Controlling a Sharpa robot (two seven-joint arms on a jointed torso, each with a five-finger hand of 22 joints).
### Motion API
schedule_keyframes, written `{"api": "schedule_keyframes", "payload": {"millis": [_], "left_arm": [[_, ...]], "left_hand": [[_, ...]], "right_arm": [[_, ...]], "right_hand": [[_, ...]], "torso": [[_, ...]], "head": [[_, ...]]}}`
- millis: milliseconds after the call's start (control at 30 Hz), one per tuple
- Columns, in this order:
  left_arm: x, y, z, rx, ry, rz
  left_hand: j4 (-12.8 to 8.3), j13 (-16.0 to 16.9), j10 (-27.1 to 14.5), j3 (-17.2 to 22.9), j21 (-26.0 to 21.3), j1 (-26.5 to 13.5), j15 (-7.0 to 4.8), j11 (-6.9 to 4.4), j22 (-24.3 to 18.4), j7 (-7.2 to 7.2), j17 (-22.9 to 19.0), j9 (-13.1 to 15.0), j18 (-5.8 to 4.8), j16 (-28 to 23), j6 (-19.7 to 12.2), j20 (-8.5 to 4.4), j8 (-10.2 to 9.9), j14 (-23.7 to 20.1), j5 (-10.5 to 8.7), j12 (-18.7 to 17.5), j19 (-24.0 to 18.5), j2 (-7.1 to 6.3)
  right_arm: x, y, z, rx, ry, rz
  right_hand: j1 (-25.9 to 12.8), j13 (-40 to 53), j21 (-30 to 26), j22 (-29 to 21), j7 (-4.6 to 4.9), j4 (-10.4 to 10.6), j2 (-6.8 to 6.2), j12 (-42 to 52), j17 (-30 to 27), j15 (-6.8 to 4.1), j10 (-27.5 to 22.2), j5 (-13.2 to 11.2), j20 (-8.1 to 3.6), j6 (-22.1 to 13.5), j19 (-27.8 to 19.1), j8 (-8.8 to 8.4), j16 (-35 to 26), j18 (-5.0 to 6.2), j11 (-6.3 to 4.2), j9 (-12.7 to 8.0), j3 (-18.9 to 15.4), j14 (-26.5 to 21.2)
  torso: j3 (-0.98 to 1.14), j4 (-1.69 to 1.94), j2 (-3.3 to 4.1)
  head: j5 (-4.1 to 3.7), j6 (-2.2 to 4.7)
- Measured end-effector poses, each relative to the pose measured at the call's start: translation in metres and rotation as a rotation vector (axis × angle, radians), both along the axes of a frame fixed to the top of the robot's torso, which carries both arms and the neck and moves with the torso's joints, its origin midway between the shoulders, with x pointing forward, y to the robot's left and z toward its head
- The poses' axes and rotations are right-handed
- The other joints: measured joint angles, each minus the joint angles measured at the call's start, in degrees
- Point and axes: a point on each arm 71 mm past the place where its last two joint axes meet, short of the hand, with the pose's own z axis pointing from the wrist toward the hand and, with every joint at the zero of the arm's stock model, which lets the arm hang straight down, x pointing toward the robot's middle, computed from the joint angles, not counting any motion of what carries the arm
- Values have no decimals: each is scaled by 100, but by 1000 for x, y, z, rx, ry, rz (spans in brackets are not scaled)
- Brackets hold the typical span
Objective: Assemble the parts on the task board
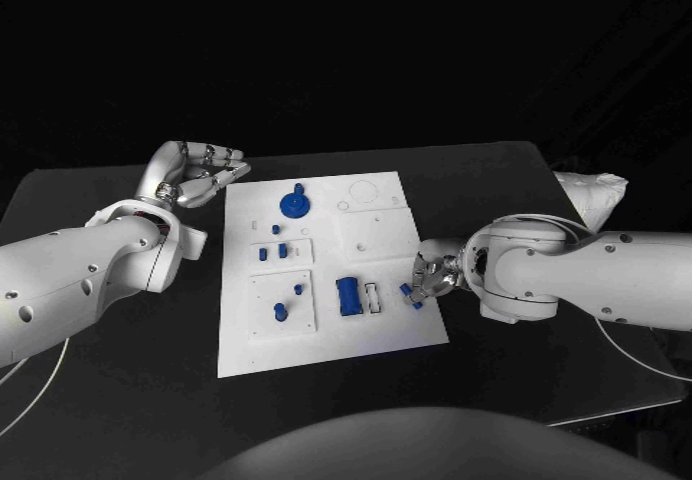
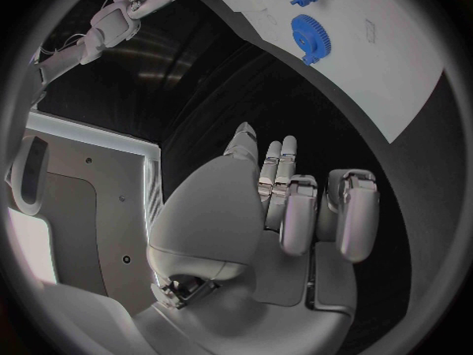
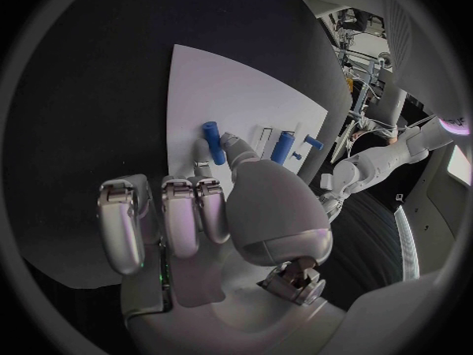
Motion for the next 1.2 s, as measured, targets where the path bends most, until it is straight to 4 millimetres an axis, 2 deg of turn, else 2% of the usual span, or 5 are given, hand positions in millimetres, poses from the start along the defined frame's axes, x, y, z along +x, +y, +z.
{"api": "schedule_keyframes", "payload": {"millis": [133,433,633,1067,1200], "left_arm": [[0,0,0,0,0,0],[0,0,0,0,1,0],[0,0,0,0,1,-1],[0,1,0,0,2,-1],[0,1,0,0,2,-2]], "left_hand": [[-1,0,0,-48,0,0,0,0,0,0,0,0,0,0,0,0,0,0,0,0,0,0],[-1,0,0,-48,0,0,0,0,0,0,0,0,0,0,0,0,0,0,0,0,0,0],[-1,0,0,-48,0,0,0,0,0,0,0,0,0,0,0,0,0,0,0,0,0,0],[-1,0,0,-48,0,0,0,0,0,0,-1,0,0,0,0,0,0,0,0,0,0,0],[-1,0,0,-47,0,0,0,0,0,0,-1,0,0,0,0,0,0,0,0,0,0,0]], "right_arm": [[0,1,0,-10,-6,12],[0,2,0,-21,-12,29],[1,3,1,-8,-17,20],[-1,-4,0,35,-11,-37],[-3,-11,2,57,-2,-77]], "right_hand": [[-88,0,0,0,55,-2,-88,0,0,0,0,-88,0,-57,0,0,0,0,0,283,47,0],[-247,0,0,0,107,-40,-72,0,-1,73,-5,40,63,13,0,-9,0,0,79,334,565,-11],[-321,0,0,-1,20,-113,-103,0,-1,73,-3,160,62,702,0,-990,0,0,15,334,1076,-11],[-310,0,0,-1,-33,-112,-217,0,-2,29,-3,126,17,978,0,-1364,0,0,15,318,1232,-10],[-327,0,0,1,-34,-223,-278,0,-2,29,-3,98,17,979,0,-1429,0,0,15,-321,1345,-10]], "torso": [[-1,0,-2],[-1,1,-2],[1,2,-1],[3,2,5],[3,1,4]], "head": [[-2,0],[2,0],[68,0],[115,0],[104,0]]}}
